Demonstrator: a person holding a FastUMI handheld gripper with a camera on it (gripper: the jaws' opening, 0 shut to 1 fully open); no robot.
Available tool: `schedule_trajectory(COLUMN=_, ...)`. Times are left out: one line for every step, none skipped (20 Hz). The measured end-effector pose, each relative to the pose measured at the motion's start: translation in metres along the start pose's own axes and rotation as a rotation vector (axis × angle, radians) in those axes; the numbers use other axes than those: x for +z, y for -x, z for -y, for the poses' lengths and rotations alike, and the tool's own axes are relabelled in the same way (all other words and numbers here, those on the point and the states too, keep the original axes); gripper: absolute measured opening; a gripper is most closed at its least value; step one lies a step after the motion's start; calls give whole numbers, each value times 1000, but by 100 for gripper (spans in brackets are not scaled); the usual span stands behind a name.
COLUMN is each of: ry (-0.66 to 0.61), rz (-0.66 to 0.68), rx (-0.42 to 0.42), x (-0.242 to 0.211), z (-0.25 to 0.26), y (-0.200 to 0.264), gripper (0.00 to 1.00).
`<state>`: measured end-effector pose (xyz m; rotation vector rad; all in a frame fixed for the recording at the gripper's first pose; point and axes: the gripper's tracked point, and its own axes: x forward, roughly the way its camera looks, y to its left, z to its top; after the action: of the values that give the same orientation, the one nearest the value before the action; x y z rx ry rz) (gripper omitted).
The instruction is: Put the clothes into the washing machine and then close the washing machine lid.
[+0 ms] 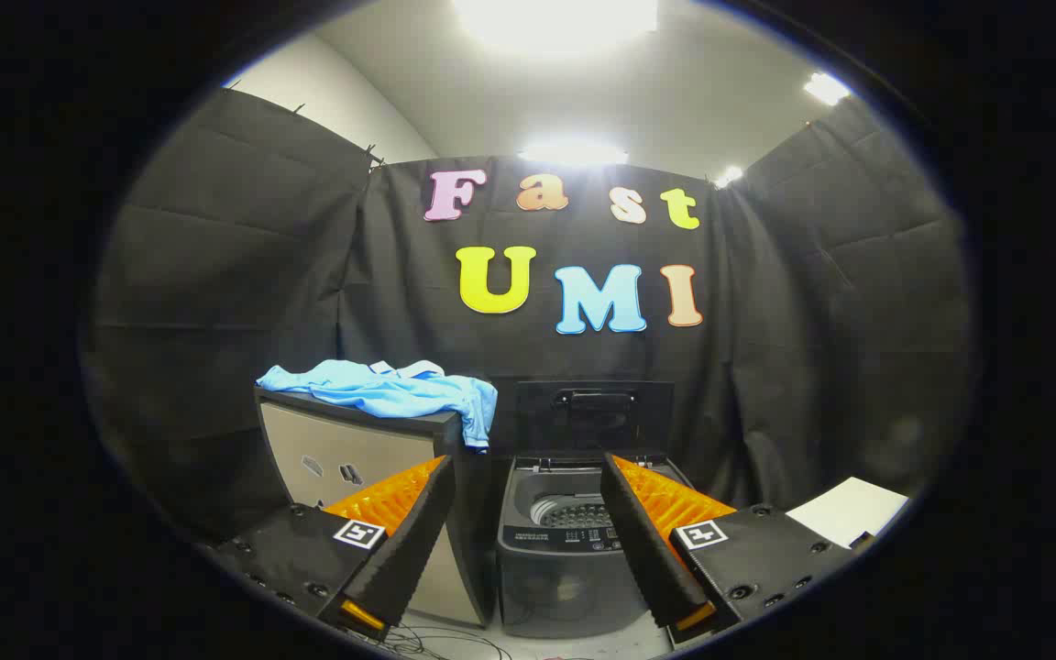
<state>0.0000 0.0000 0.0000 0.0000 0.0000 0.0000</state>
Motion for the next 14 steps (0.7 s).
schedule_trajectory(ry=-2, rz=-1, rx=5, x=-1, z=0, y=-1, gripper=99)
schedule_trajectory(ry=-2, rz=-5, rx=11, x=-2, z=-2, y=-1, gripper=99)
schedule_trajectory(ry=-2, rz=-7, rx=15, x=-3, z=-3, y=-1, gripper=99)
schedule_trajectory(ry=-3, rz=-9, rx=20, x=-5, z=-2, y=-2, gripper=99)
schedule_trajectory(ry=-7, rz=-11, rx=26, x=-5, z=-2, y=-2, gripper=99)
schedule_trajectory(ry=-7, rz=-11, rx=29, x=-6, z=-3, y=-1, gripper=99)
schedule_trajectory(ry=-9, rz=-12, rx=31, x=-6, z=-2, y=-1, gripper=99)
schedule_trajectory(ry=-10, rz=-11, rx=32, x=-6, z=-1, y=-2, gripper=99)
schedule_trajectory(ry=-11, rz=-11, rx=34, x=-6, z=0, y=-2, gripper=99)
schedule_trajectory(ry=-12, rz=-9, rx=36, x=-5, z=-1, y=-2, gripper=99)
schedule_trajectory(ry=-12, rz=-8, rx=37, x=-5, z=-1, y=-2, gripper=99)
schedule_trajectory(ry=-13, rz=-10, rx=40, x=-6, z=0, y=-2, gripper=99)
schedule_trajectory(ry=-15, rz=-11, rx=44, x=-6, z=-1, y=-4, gripper=99)
schedule_trajectory(ry=-14, rz=-13, rx=47, x=-7, z=-1, y=-5, gripper=99)
